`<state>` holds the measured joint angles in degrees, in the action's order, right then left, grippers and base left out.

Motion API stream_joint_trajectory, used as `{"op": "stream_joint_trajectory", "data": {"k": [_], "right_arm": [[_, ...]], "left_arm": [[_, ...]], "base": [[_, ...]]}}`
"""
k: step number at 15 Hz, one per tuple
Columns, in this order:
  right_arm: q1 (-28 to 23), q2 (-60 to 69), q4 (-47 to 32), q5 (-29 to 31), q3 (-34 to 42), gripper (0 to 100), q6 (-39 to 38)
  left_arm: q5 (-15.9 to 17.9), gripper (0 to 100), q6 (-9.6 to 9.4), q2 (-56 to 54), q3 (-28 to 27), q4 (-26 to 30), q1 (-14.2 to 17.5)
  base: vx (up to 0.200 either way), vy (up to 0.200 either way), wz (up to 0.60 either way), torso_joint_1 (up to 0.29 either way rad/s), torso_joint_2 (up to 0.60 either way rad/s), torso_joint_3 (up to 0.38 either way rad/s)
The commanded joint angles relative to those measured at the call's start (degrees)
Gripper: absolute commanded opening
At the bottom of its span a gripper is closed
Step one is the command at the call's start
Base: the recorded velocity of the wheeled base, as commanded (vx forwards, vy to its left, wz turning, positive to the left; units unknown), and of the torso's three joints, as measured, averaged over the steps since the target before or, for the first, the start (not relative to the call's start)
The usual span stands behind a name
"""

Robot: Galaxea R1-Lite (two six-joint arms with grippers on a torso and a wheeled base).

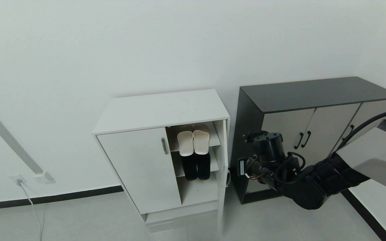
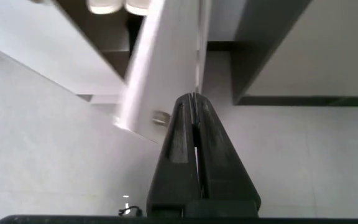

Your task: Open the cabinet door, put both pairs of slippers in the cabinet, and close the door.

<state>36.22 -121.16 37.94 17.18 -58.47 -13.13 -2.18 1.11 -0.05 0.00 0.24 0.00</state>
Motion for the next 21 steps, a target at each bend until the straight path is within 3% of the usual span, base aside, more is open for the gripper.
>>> {"op": "stream_joint_trajectory", "data": {"k": [1,7,13,18,21], "right_arm": [[1.22,1.98,0.12,-0.21,1.25,0,0.21],[1.66,2.69,2.58,-1.09,3.27,0,1.26],[1.57,3.92,4.16,-3.03,4.76,0,1.35],[1.31,3.83,11.02,-5.22,9.60,0,4.96],[-1.33,6.90,13.22,-4.87,13.55,0,7.86]], "left_arm": [[-0.02,0,0.03,0.05,0.00,0.02,0.00],[-0.02,0,0.03,0.05,0.00,0.02,0.00],[-0.02,0,0.03,0.05,0.00,0.02,0.00],[-0.02,0,-0.05,0.05,0.00,0.02,0.00],[0.16,0,0.03,0.05,0.00,0.02,0.00]], "base": [[0.000,0.000,0.00,0.000,0.00,0.000],[0.000,0.000,0.00,0.000,0.00,0.000],[0.000,0.000,0.60,0.002,0.00,0.003],[0.000,0.000,0.00,0.000,0.00,0.000],[0.000,0.000,0.00,0.000,0.00,0.000]]}}
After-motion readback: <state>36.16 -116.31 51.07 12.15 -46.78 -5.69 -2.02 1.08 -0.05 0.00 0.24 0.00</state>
